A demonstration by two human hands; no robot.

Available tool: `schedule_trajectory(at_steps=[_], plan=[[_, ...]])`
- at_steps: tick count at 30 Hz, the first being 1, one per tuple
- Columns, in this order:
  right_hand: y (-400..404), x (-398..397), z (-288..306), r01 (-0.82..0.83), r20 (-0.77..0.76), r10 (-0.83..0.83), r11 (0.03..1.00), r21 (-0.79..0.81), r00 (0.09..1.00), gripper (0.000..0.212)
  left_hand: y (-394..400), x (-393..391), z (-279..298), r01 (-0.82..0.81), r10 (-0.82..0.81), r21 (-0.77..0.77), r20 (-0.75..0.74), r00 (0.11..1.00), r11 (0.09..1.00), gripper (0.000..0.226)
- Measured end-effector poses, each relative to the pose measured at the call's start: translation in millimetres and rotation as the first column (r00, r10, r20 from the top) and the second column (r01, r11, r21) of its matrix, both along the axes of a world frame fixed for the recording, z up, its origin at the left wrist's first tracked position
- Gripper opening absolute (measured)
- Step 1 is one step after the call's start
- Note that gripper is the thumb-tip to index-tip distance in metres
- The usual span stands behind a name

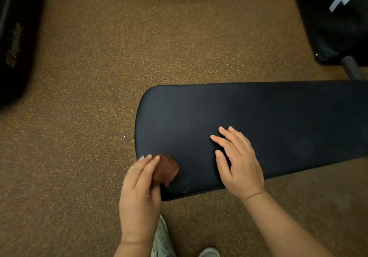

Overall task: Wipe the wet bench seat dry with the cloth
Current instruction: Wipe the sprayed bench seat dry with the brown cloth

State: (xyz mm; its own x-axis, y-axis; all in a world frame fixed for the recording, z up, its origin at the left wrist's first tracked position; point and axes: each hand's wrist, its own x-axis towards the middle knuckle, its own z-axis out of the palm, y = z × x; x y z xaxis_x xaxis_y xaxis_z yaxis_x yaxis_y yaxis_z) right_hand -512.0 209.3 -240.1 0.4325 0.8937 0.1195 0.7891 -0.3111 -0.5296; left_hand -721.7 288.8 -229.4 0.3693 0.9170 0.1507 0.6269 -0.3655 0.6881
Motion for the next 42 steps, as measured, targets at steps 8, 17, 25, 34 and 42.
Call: schedule_trajectory(at_steps=[8, 17, 25, 34, 42], plan=[[0, -1, -3, 0.004, 0.015, -0.004, 1.0, 0.014, 1.0, 0.037, -69, 15, -14, 0.079, -0.085, 0.045, 0.148, 0.985, 0.996, 0.043], [3, 3, 6, 0.105, -0.226, -0.084, 0.991, 0.085, 0.97, 0.032, -95, 52, -14, 0.155, -0.153, -0.007, 0.107, 0.982, 0.988, 0.049], [-42, -45, 48, -0.031, -0.199, 0.066, 0.985, 0.171, 0.978, 0.033, -63, 44, -2, 0.292, -0.289, -0.228, 0.051, 0.956, 0.929, 0.107], [-51, -71, 4, -0.297, 0.055, 0.298, 0.954, -0.03, 0.953, 0.032, -20, 13, 1, 0.549, -0.619, -0.286, -0.378, 0.689, 0.786, 0.14], [-92, 12, 12, -0.101, 0.121, 0.102, 0.995, -0.017, 0.987, 0.034, -16, 60, 23, 0.62, -0.683, -0.288, -0.352, 0.64, 0.73, 0.134]])
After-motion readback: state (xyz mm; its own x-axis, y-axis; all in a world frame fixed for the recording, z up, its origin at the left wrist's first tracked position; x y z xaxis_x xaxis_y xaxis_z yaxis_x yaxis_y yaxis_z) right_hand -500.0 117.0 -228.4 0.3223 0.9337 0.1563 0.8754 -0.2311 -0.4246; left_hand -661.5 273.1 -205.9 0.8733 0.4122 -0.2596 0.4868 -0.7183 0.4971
